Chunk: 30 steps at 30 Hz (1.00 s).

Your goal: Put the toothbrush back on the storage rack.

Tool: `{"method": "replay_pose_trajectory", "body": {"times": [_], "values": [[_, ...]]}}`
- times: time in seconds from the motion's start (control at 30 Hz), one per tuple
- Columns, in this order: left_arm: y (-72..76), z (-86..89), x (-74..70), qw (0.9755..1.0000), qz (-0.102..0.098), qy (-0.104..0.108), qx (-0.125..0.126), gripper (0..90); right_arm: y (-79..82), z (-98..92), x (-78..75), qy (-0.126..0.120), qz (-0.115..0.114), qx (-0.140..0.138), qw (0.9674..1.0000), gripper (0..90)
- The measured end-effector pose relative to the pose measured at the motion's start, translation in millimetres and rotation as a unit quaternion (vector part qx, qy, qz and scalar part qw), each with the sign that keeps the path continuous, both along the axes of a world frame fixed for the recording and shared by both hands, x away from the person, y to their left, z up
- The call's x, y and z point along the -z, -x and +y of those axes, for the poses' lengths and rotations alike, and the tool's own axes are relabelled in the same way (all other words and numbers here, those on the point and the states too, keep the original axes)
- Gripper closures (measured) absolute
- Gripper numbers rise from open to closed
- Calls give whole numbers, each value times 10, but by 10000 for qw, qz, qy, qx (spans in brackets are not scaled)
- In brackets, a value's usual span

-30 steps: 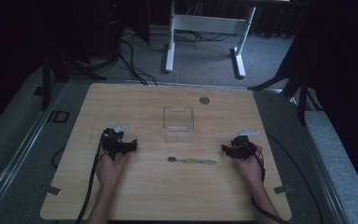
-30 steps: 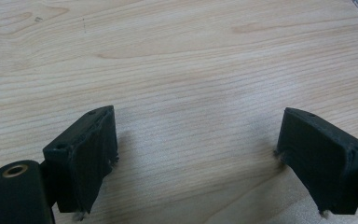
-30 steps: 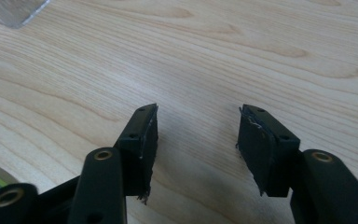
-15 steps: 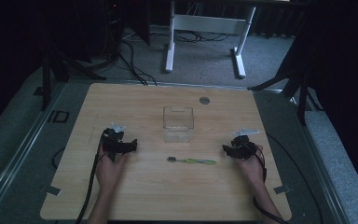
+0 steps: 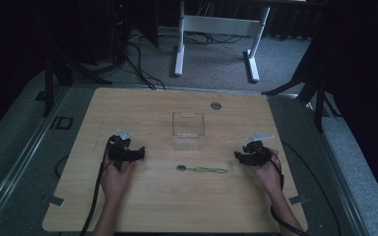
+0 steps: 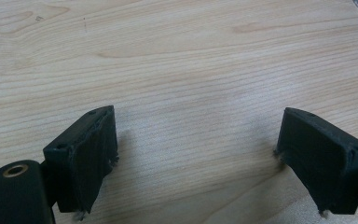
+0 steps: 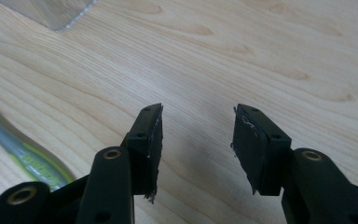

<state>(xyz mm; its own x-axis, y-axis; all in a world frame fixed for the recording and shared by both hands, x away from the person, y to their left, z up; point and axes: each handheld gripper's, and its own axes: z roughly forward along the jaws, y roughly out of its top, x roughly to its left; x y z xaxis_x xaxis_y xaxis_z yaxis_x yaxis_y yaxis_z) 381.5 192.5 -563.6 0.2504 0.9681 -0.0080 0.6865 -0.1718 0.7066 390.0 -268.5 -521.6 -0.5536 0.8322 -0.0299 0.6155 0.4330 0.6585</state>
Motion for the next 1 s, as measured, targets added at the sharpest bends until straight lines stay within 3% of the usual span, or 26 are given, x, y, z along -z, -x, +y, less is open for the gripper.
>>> {"method": "replay_pose_trajectory", "body": {"times": [1.0], "values": [[0, 0, 0, 10000, 2, -1, -1, 127, 50, 225, -320, 252, -216, -630, 9975, 552]]}}
